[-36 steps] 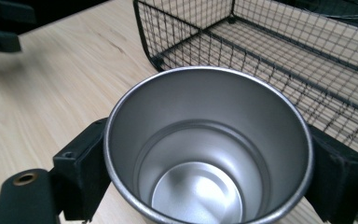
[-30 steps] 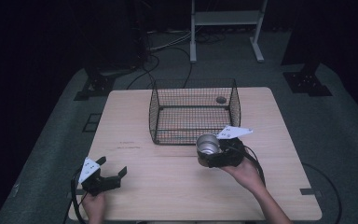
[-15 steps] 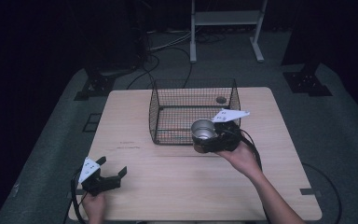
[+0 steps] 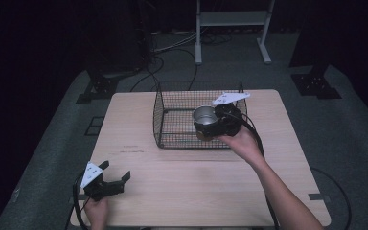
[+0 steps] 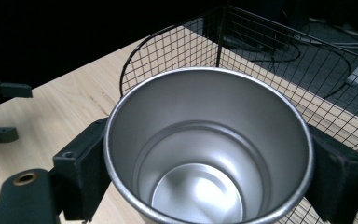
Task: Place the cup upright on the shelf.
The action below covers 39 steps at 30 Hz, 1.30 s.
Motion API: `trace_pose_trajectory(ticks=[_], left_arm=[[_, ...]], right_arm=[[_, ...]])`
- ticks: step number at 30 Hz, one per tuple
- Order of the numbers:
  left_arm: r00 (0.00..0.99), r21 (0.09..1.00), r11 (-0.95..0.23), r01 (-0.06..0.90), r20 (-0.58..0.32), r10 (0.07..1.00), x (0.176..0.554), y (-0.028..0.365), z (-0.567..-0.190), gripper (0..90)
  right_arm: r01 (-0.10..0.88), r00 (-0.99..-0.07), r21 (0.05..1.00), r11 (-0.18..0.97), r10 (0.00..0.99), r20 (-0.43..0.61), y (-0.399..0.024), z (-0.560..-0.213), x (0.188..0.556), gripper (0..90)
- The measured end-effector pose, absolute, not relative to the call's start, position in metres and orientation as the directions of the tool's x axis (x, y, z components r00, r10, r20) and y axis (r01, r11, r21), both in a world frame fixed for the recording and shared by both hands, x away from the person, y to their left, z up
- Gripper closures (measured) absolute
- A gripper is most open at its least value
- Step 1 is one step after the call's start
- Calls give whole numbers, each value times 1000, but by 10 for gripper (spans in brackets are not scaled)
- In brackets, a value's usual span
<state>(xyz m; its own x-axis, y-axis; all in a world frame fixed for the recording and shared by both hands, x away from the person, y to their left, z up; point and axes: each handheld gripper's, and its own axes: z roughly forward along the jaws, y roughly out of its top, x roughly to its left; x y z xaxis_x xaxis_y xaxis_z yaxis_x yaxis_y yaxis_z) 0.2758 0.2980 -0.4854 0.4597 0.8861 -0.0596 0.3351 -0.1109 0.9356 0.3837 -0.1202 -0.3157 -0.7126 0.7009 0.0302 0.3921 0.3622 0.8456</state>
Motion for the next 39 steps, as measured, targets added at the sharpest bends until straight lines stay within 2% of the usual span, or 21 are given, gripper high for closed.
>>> trace_pose_trajectory(ticks=[25, 39], left_arm=[[461, 937, -105, 333, -65, 885, 276, 298, -486, 0], [463, 937, -109, 332, -61, 884, 276, 298, -486, 0]], right_arm=[[460, -656, 809, 366, 754, 32, -103, -304, 445, 137], [510, -623, 779, 365, 781, 43, -101, -322, 475, 137]])
